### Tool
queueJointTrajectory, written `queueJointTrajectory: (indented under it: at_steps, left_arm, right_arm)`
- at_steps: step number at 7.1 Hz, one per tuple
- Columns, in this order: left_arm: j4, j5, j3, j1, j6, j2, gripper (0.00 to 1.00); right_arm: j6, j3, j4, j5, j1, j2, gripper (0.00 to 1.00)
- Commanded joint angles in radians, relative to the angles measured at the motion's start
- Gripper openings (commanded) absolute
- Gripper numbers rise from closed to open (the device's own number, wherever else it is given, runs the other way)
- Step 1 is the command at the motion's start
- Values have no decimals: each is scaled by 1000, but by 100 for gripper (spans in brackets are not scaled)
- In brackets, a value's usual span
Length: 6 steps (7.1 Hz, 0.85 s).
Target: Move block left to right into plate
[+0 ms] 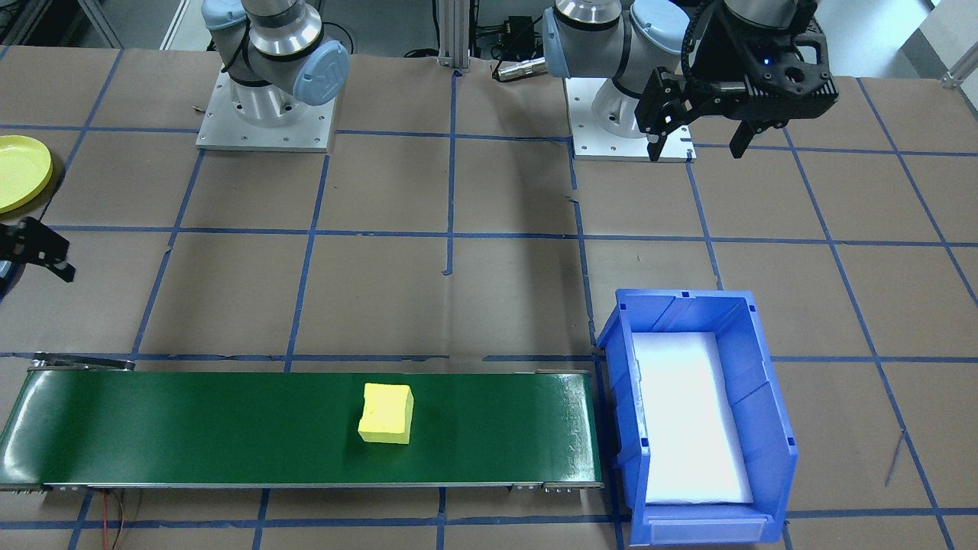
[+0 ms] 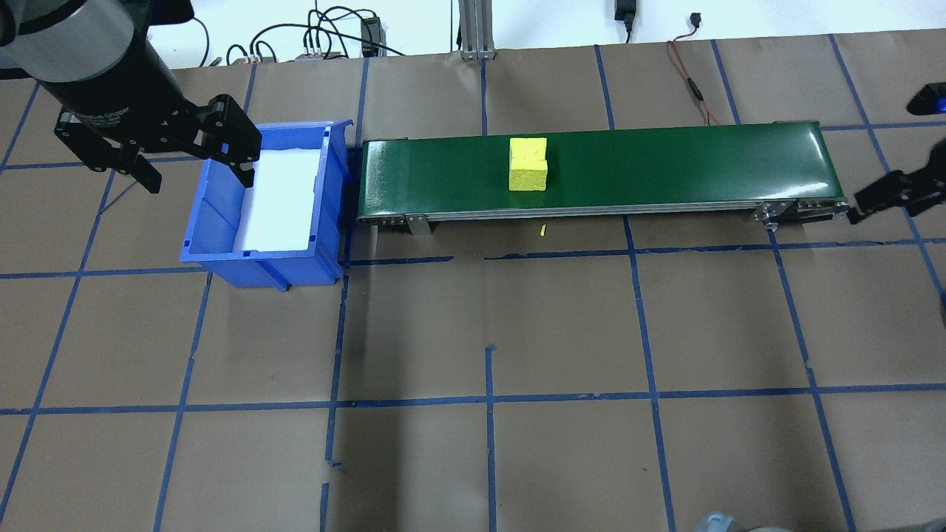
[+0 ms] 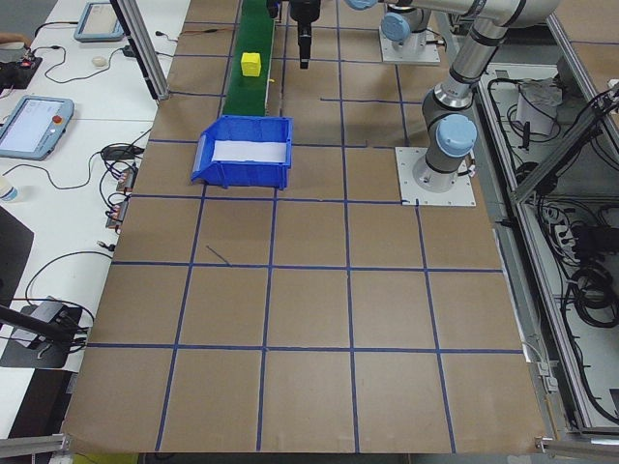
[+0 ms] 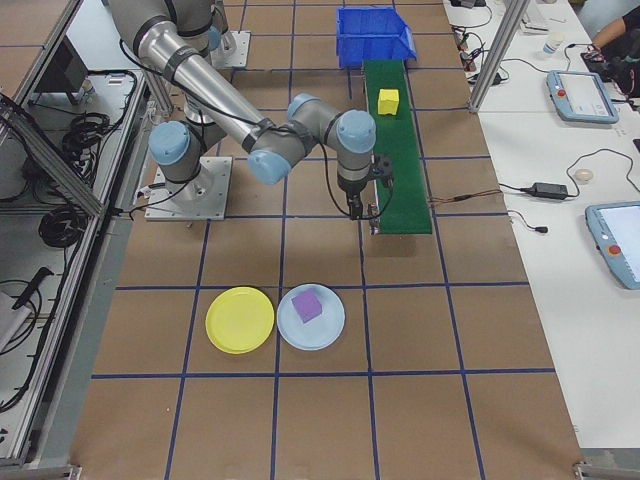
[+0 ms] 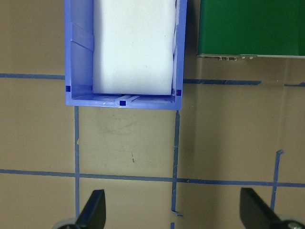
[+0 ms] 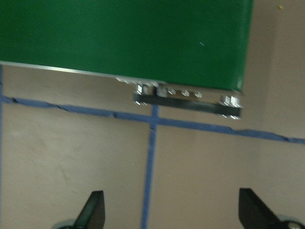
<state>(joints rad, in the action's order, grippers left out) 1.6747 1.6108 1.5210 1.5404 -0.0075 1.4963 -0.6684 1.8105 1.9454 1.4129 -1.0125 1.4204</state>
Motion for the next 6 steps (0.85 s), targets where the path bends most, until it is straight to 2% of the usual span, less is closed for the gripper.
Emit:
queueJointTrajectory:
  at_steps: [1, 3, 4, 5, 6]
  left_arm:
    - [-3, 0, -19, -5, 47, 10, 100]
    - [-6, -3, -25, -8, 84, 10, 100]
    - [-9, -9, -27, -10, 75, 12, 100]
    - [-6, -11, -25, -22, 73, 12, 100]
    - [-6, -40, -22, -31, 75, 12, 100]
  right_arm:
    - [350, -51, 20, -142, -188, -46, 100]
    - [526, -143, 97, -158, -312, -148, 100]
    - [624, -166, 105, -160, -377, -187, 100]
    - [628, -172, 153, -199, -394, -231, 100]
    - [627, -172, 167, -227, -394, -250, 100]
